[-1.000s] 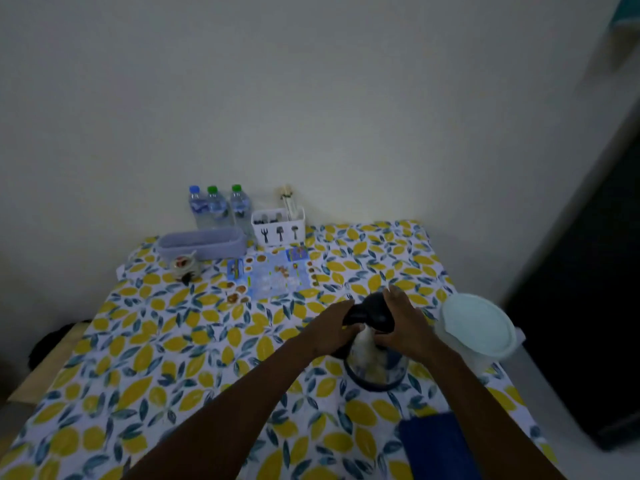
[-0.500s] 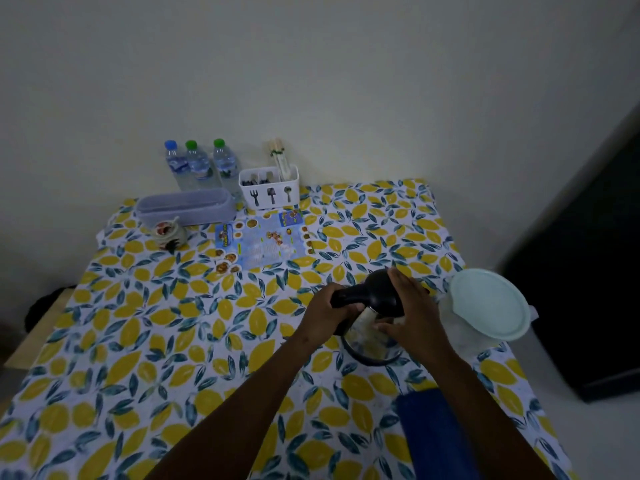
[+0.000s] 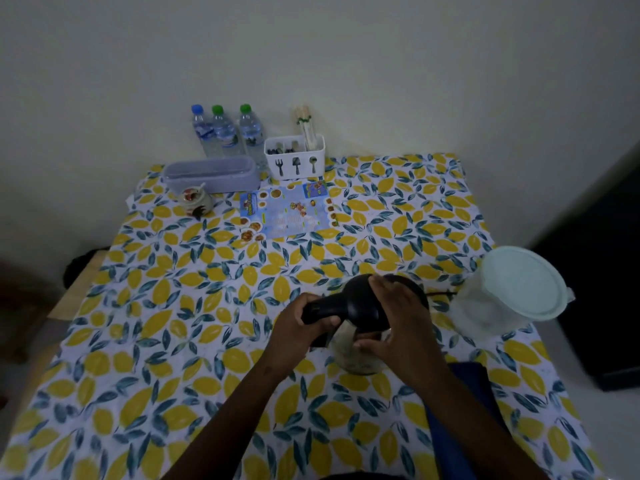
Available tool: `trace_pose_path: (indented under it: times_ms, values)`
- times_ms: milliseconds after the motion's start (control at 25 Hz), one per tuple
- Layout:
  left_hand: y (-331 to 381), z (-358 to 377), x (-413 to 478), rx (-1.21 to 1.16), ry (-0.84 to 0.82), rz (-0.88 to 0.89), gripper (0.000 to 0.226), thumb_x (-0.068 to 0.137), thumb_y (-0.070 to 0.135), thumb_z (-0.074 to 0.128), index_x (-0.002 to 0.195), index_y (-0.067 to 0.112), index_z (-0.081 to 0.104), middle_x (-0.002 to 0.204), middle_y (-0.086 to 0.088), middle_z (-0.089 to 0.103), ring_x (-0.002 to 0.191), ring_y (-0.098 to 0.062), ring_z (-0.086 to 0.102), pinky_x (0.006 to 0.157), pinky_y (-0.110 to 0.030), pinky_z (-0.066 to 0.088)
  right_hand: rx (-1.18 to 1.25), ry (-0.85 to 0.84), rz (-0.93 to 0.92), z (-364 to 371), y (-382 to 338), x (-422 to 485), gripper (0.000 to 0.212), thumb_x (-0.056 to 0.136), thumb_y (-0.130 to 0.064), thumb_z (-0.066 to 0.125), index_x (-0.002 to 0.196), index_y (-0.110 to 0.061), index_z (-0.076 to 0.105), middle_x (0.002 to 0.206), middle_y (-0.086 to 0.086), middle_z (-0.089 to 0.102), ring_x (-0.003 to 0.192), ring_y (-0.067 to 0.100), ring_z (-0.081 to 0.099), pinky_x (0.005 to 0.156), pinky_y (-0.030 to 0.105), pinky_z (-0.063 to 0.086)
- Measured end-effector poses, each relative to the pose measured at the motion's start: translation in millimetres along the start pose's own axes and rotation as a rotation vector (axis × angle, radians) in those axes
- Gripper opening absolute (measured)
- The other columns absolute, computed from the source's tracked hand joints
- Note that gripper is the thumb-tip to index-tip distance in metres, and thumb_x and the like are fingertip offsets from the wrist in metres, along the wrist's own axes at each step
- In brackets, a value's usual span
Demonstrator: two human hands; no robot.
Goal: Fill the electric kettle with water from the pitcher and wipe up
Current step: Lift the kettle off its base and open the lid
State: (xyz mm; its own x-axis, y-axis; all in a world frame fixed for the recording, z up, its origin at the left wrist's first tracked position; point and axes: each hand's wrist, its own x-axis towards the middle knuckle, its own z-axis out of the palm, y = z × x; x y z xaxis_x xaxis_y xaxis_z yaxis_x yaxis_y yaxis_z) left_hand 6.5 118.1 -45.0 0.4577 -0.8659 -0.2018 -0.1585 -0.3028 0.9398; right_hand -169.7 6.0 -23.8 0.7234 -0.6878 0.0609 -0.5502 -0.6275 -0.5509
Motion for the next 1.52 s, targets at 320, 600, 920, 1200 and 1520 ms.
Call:
trace_pose_path:
  times_ms: [320, 600, 920, 1200, 1520]
  values:
    - [-43, -50, -54, 0.052, -0.002, -0.07, 0.03, 0.074, 0.05, 0.076, 0.095, 0.036, 0.061, 0.092, 0.009, 0.066, 0.082, -0.002, 0.064, 0.067, -0.017, 0.05, -0.011, -0.055, -0.037, 61, -42, -45, 0.102, 0.071, -0.055, 0.073, 0.15, -0.024, 0.016, 0.157, -0.008, 0.02, 0.144, 0.026, 0.022, 0.112, 0.052, 0.03]
    - [-49, -54, -68, 0.106, -0.014, -0.017, 0.029, 0.08, 0.044, 0.072, 0.104, 0.033, 0.06, 0.102, 0.007, 0.065, 0.089, 0.002, 0.064, 0.073, -0.018, 0.048, -0.181, -0.106, -0.021, 72, -25, -69, 0.109, 0.074, -0.077, 0.041, 0.146, -0.019, -0.018, 0.157, 0.0, -0.022, 0.143, 0.014, -0.026, 0.117, 0.044, -0.005]
    - [-12, 0, -58, 0.627, 0.174, 0.13, 0.075, 0.074, 0.077, 0.048, 0.131, 0.028, 0.048, 0.127, 0.007, 0.06, 0.12, -0.014, 0.053, 0.11, -0.048, 0.033, -0.241, -0.12, 0.002, 74, -8, -80, 0.101, 0.083, -0.06, 0.055, 0.149, -0.014, -0.006, 0.16, 0.006, -0.009, 0.147, 0.028, -0.008, 0.117, 0.055, 0.015]
    - [-19, 15, -57, 0.774, 0.323, 0.151, 0.072, 0.077, 0.071, 0.047, 0.132, 0.025, 0.049, 0.124, 0.002, 0.063, 0.118, -0.022, 0.055, 0.106, -0.051, 0.032, -0.116, -0.103, -0.017, 81, -2, -82, 0.1, 0.085, -0.052, 0.058, 0.147, -0.021, -0.015, 0.157, -0.004, -0.021, 0.144, 0.011, -0.019, 0.117, 0.041, -0.002]
    - [-14, 18, -61, 0.69, 0.366, 0.194, 0.064, 0.087, 0.059, 0.039, 0.134, 0.017, 0.05, 0.125, -0.003, 0.065, 0.115, -0.025, 0.059, 0.109, -0.05, 0.031, -0.061, -0.067, -0.035, 85, 3, -81, 0.103, 0.083, -0.05, 0.063, 0.147, -0.025, -0.014, 0.158, -0.008, -0.018, 0.145, 0.008, -0.018, 0.116, 0.039, -0.002]
